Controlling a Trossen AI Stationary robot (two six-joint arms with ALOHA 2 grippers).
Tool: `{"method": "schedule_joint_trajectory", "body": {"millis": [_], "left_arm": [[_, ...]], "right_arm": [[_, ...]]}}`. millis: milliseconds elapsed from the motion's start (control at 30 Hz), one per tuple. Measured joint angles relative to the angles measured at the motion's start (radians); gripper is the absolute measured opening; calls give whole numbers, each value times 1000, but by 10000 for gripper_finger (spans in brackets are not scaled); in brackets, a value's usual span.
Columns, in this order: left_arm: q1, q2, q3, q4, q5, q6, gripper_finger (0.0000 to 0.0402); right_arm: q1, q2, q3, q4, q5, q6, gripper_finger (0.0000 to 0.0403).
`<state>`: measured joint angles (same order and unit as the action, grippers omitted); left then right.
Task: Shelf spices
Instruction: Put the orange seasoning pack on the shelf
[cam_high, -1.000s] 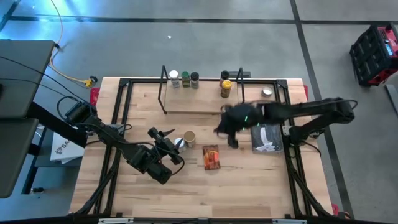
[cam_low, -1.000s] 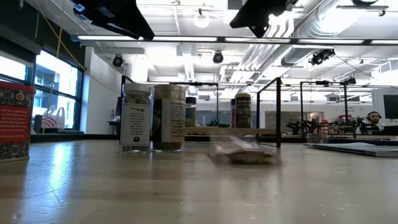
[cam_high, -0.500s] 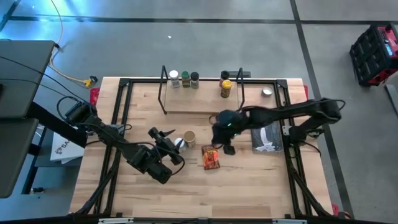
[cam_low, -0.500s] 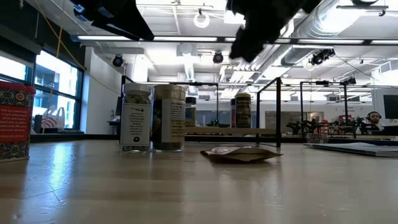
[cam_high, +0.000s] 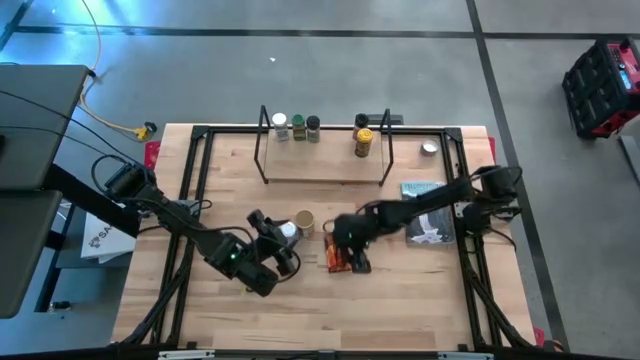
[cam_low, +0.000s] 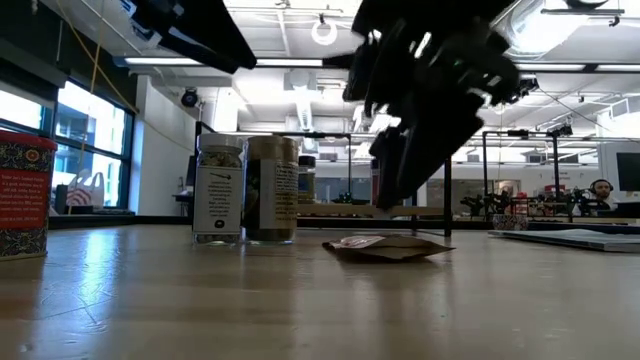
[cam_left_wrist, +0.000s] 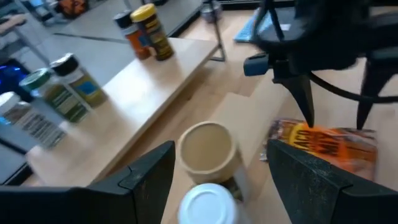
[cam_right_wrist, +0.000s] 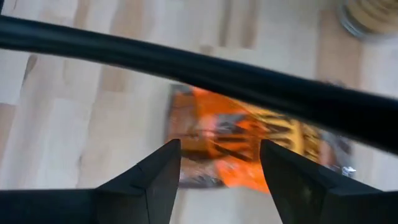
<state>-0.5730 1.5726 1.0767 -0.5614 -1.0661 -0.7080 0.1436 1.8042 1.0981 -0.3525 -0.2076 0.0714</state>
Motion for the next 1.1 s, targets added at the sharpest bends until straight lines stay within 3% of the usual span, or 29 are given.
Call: {"method": "schedule_joint_trajectory", "body": {"millis": [100,333,500,567,800,1000,1100], "left_arm": [[-4,0,0,42,13,52,248],[-5,0,0,75,10,103,248],[-5,0,0,75,10,102,248],[-5,0,0,76,10,103,248],[-6,0,0,113,22,102,248],[-23,37,0,150,148,144,248],[-33,85,0,191,159,170,248]], "right_arm": [[59,0,0,26,55,37,215],[110,71,0,47,57,119,215],[127,79,1,36,-174,66,215],[136,46,-2,28,-197,61,215],[130,-84,0,-9,26,124,215],[89,-32,-1,-53,87,479,215],[90,14,-1,-23,83,566,215]]}}
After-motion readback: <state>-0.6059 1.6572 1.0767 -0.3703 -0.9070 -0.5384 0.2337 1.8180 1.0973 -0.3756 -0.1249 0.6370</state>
